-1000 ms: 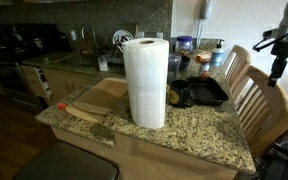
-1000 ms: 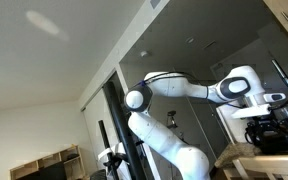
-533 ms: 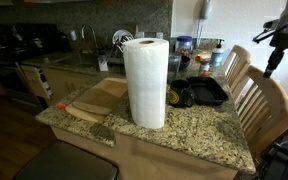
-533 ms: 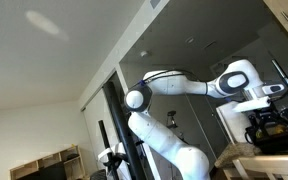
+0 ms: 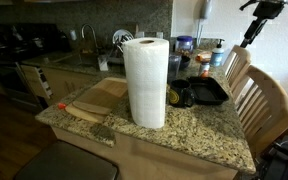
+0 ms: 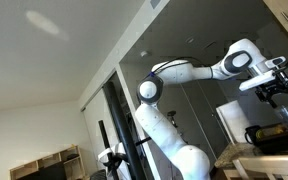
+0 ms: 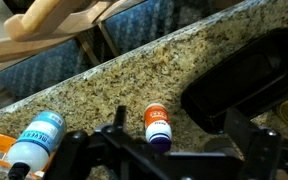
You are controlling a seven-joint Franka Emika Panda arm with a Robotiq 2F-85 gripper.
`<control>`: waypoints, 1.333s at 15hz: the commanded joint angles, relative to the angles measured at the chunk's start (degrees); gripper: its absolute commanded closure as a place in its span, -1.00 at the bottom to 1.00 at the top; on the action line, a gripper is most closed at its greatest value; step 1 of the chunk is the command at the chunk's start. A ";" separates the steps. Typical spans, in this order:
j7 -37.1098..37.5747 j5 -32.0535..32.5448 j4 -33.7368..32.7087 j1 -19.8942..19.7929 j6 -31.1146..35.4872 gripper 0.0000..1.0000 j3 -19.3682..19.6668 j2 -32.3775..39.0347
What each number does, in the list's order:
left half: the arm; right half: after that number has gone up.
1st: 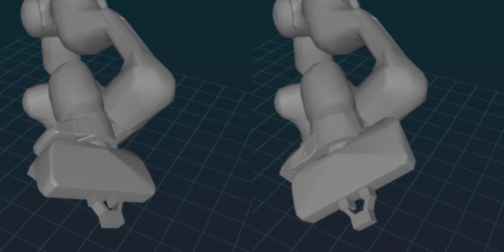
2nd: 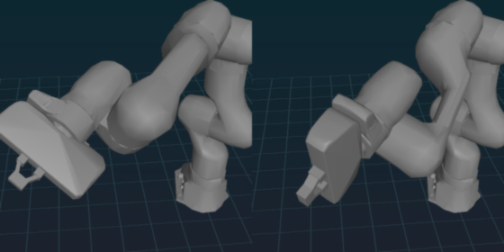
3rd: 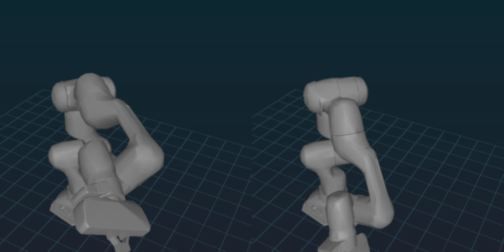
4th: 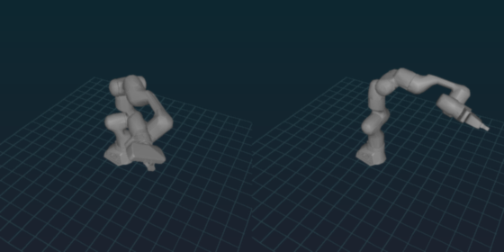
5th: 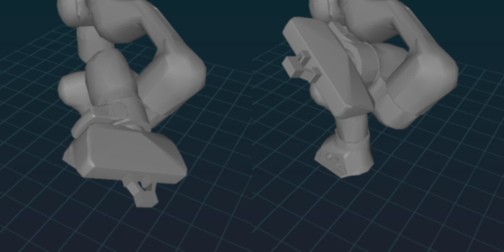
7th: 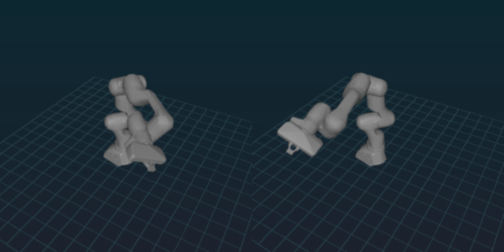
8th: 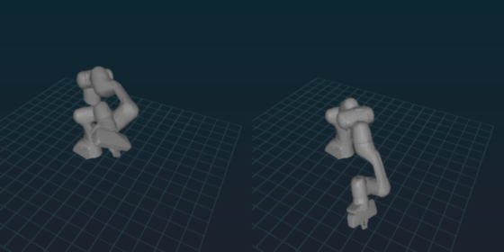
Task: Put the white and orange bottle in the black bowl, move the clear bottle to the right, move the glass jar to the left
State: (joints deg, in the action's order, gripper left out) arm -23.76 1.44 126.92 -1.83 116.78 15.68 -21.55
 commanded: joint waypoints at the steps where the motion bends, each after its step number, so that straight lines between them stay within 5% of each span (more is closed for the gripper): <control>1: 1.06 -0.32 0.33 -1.27 1.05 -1.00 -1.65 0.54; 7: 17.81 -6.64 -4.25 0.21 13.92 -1.00 -7.63 13.61; 8: 13.17 -5.56 -1.44 -0.30 10.20 -1.00 -6.90 7.82; 13: 14.16 -5.51 -1.89 -0.43 11.19 -1.00 -7.49 8.94; 19: 23.24 -6.36 -8.35 -2.83 16.85 -1.00 -6.32 23.60; 20: 21.24 -5.24 -4.30 -2.42 15.09 -1.00 -7.22 16.89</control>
State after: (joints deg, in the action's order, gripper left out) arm -2.36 -3.69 122.65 -3.18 132.07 9.54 -4.51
